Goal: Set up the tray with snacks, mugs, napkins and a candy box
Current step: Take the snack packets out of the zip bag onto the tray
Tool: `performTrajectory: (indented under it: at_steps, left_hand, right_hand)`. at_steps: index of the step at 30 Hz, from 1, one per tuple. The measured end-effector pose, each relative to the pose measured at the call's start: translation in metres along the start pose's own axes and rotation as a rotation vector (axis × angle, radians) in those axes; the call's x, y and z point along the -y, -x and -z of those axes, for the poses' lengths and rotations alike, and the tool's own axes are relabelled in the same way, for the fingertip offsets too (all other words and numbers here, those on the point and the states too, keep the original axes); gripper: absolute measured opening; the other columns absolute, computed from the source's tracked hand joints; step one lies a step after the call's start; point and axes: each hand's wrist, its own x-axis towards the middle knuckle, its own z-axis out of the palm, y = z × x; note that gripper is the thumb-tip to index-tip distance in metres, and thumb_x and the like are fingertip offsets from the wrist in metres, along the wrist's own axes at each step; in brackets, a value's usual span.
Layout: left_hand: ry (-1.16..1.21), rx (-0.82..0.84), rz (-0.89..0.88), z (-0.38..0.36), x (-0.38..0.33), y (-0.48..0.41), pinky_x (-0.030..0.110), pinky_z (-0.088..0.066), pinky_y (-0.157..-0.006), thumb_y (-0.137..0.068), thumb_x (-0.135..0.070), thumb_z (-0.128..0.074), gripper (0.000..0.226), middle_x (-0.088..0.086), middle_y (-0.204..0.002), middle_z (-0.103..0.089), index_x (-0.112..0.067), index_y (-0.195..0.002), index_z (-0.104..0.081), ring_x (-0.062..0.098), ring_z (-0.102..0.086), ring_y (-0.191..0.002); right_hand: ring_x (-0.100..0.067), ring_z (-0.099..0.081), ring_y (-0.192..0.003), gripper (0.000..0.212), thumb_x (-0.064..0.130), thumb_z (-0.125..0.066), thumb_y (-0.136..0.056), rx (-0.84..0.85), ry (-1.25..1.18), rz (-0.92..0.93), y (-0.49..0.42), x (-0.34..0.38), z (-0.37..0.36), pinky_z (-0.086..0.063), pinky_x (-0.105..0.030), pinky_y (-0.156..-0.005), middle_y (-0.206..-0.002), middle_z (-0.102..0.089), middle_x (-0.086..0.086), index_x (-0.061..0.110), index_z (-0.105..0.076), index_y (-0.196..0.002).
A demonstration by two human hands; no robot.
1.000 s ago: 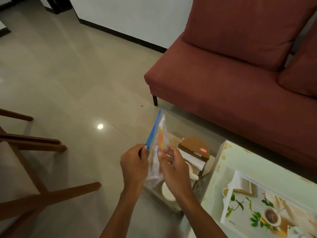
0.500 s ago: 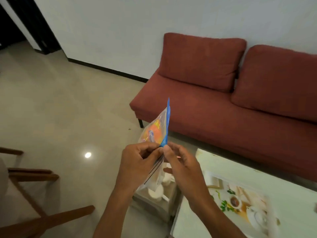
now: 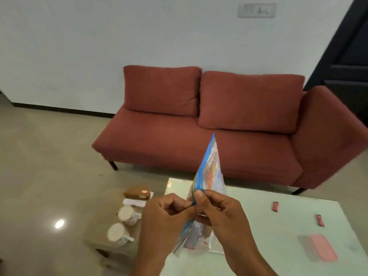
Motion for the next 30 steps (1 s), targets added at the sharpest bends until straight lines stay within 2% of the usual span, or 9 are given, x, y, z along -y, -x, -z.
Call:
performTrajectory:
  at_steps: [5, 8, 11, 13, 18, 21, 24, 28, 30]
  left_hand:
    - [0.123, 0.043, 0.132, -0.077, -0.008, 0.026, 0.009, -0.046, -0.049, -0.051, -0.051, -0.077, 0.025, -0.004, -0.059, -0.073, -0.026, -0.057, -0.075, 0.008, -0.067, -0.056]
    - [0.22, 0.039, 0.245, -0.112, -0.009, 0.037, 0.02, -0.052, -0.059, -0.057, -0.04, -0.075, 0.028, 0.009, -0.067, -0.07, -0.012, -0.062, -0.073, 0.021, -0.067, -0.069]
    - [0.234, 0.061, 0.292, -0.135, -0.016, 0.046, 0.033, -0.06, -0.071, -0.064, -0.036, -0.068, 0.037, 0.018, -0.081, -0.07, -0.001, -0.077, -0.068, 0.033, -0.069, -0.081]
    - [0.177, 0.114, 0.253, -0.14, -0.026, 0.046, 0.026, -0.062, -0.064, -0.065, -0.04, -0.064, 0.037, 0.008, -0.08, -0.074, -0.007, -0.08, -0.065, 0.025, -0.073, -0.075]
    - [-0.158, 0.202, 0.046, -0.151, -0.055, 0.03, 0.018, -0.06, -0.068, -0.074, -0.056, -0.052, 0.036, -0.004, -0.092, -0.073, -0.024, -0.088, -0.056, 0.018, -0.074, -0.078]
    - [-0.254, 0.238, -0.057, -0.159, -0.063, 0.02, 0.015, -0.059, -0.068, -0.079, -0.058, -0.047, 0.038, -0.007, -0.093, -0.071, -0.022, -0.089, -0.054, 0.016, -0.072, -0.08]
    - [-0.249, 0.208, -0.122, -0.165, -0.061, 0.017, 0.018, -0.059, -0.073, -0.093, -0.046, -0.046, 0.023, -0.005, -0.095, -0.071, -0.026, -0.087, -0.052, 0.017, -0.071, -0.082]
    - [-0.181, 0.164, -0.174, -0.17, -0.057, 0.016, 0.014, -0.054, -0.064, -0.093, -0.044, -0.04, 0.019, -0.008, -0.084, -0.065, -0.032, -0.08, -0.048, 0.014, -0.068, -0.074]
    - [-0.03, 0.166, -0.114, -0.17, -0.053, 0.015, 0.015, -0.052, -0.061, -0.089, -0.045, -0.04, 0.021, -0.008, -0.079, -0.062, -0.029, -0.079, -0.05, 0.009, -0.066, -0.072]
  right_hand:
    - [-0.019, -0.073, -0.087, 0.029, 0.038, -0.065, -0.082, -0.102, 0.037, -0.009, 0.021, 0.002, 0.081, -0.061, -0.031, -0.076, -0.094, -0.076, 0.0, 0.016, -0.077, -0.097]
    - [-0.024, -0.072, -0.09, 0.036, 0.036, -0.063, -0.085, -0.17, 0.078, 0.0, 0.03, -0.001, 0.109, -0.06, -0.04, -0.083, -0.103, -0.073, -0.01, 0.009, -0.073, -0.106]
    - [-0.02, -0.072, -0.085, 0.046, 0.043, -0.06, -0.078, -0.225, 0.134, 0.073, 0.035, -0.003, 0.128, -0.061, -0.036, -0.079, -0.098, -0.074, -0.009, 0.008, -0.073, -0.104]
    - [-0.016, -0.072, -0.078, 0.048, 0.047, -0.058, -0.076, -0.261, 0.23, 0.157, 0.036, 0.0, 0.138, -0.061, -0.029, -0.074, -0.092, -0.075, -0.004, 0.009, -0.075, -0.1]
    - [-0.012, -0.07, -0.076, 0.048, 0.049, -0.056, -0.076, -0.253, 0.387, 0.243, 0.032, 0.009, 0.158, -0.059, -0.024, -0.077, -0.089, -0.075, 0.001, 0.012, -0.076, -0.101]
    - [-0.003, -0.069, -0.077, 0.041, 0.045, -0.058, -0.075, -0.277, 0.361, 0.276, 0.028, 0.016, 0.162, -0.055, -0.01, -0.072, -0.083, -0.073, 0.012, 0.015, -0.076, -0.096]
    - [0.014, -0.064, -0.076, 0.024, 0.043, -0.059, -0.073, -0.324, 0.355, 0.305, 0.026, 0.018, 0.158, -0.047, 0.0, -0.064, -0.073, -0.062, 0.029, 0.028, -0.07, -0.089]
    - [0.01, -0.066, -0.071, 0.008, 0.041, -0.058, -0.08, -0.414, 0.322, 0.363, 0.025, 0.021, 0.146, -0.046, -0.001, -0.058, -0.062, -0.063, 0.035, 0.041, -0.065, -0.077]
    - [0.009, -0.066, -0.068, 0.013, 0.037, -0.059, -0.083, -0.453, 0.294, 0.379, 0.023, 0.022, 0.14, -0.046, -0.002, -0.055, -0.064, -0.064, 0.037, 0.045, -0.063, -0.073]
